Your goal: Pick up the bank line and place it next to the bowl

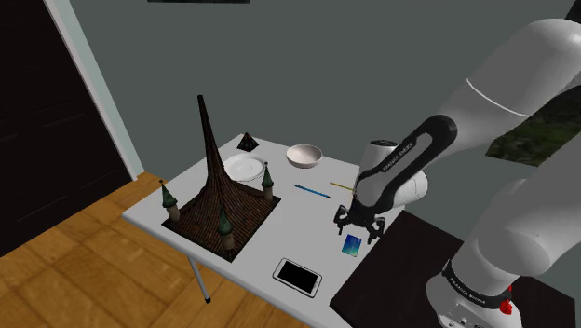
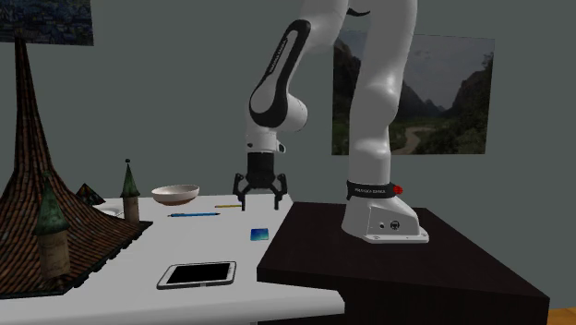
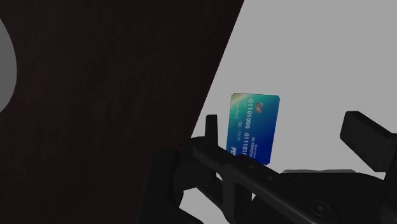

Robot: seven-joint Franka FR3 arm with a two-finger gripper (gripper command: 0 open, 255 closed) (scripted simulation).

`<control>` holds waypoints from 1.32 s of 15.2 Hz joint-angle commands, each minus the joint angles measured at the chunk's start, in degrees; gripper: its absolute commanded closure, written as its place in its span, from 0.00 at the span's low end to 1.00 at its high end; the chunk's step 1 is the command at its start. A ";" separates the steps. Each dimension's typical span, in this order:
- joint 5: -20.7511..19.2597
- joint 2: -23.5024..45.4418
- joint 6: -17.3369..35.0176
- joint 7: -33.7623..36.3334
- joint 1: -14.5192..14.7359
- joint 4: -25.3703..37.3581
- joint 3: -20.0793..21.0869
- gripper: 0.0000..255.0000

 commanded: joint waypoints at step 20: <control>24.92 22.73 17.53 -14.38 0.25 6.24 5.77 1.00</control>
